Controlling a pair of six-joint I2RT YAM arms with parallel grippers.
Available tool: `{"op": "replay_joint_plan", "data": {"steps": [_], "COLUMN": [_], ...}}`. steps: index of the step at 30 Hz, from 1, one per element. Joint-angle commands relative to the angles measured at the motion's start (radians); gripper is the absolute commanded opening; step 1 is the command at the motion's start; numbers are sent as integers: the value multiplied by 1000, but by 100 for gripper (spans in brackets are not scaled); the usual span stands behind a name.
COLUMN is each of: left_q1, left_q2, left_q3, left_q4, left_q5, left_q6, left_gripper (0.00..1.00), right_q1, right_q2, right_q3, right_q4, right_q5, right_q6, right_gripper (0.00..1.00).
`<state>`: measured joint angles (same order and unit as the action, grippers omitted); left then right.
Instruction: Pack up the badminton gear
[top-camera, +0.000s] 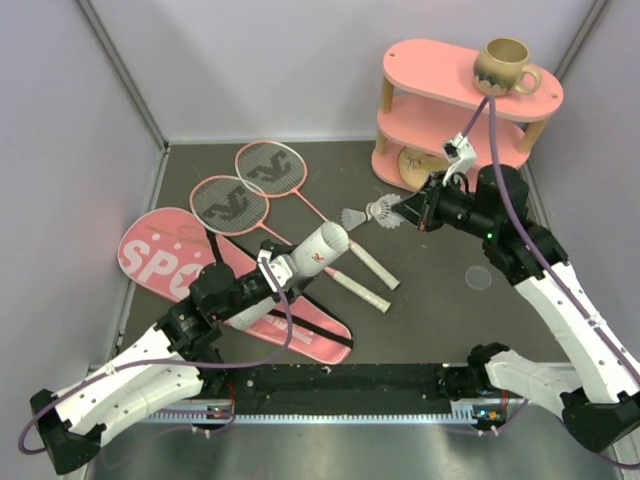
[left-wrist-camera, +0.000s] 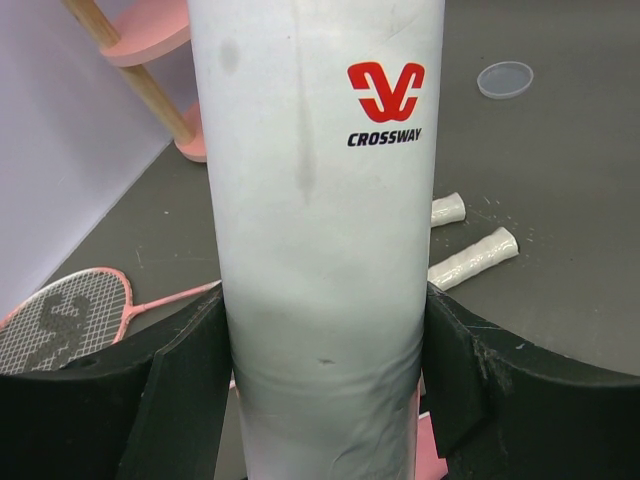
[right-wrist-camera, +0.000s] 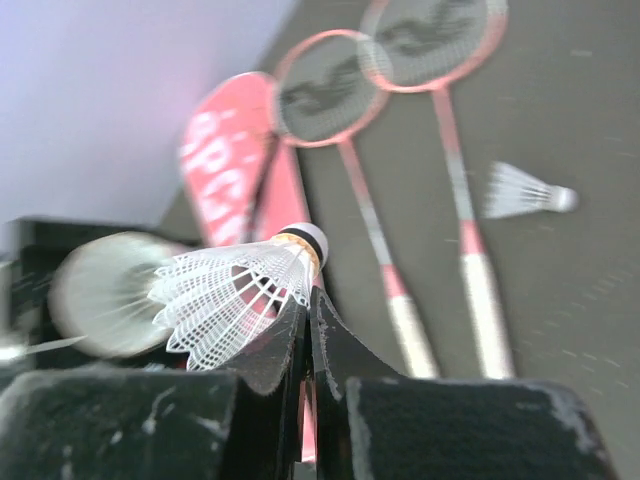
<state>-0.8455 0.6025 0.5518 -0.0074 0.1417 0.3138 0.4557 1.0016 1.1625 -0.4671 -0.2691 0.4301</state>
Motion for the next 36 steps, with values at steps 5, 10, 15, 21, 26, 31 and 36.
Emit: {"op": "replay_joint_plan", "data": {"steps": [5,10,15,21,26,31,36], "left_q1": [-4,-6,-4,-4,-4,-4,-6], "left_q2": [3,10,10,8,5,6,6], "left_q3": [10,8,8,8,7,7,5], "left_q4": [66,64,64,64,63,64,64], "left_q5": [38,45,59,59,52,55,55], "left_q6": [-2,-1,-4,-2,-1,1,2], "left_gripper": [9,9,9,9,9,9,9], "right_q1": [3,61,112,127,172,219,308], "right_q2": [51,107,143,196,241,308,391], "right_q3": [126,144,157,161,178,216,264], "right_q4": [10,15,15,-10,-28,-33,-34], "right_q5": [-567,-631,-566,-513,-463,-420,-378], "right_q6": [84,96,87,50,29,22,15], "right_gripper": [0,0,0,29,45,47,49]}}
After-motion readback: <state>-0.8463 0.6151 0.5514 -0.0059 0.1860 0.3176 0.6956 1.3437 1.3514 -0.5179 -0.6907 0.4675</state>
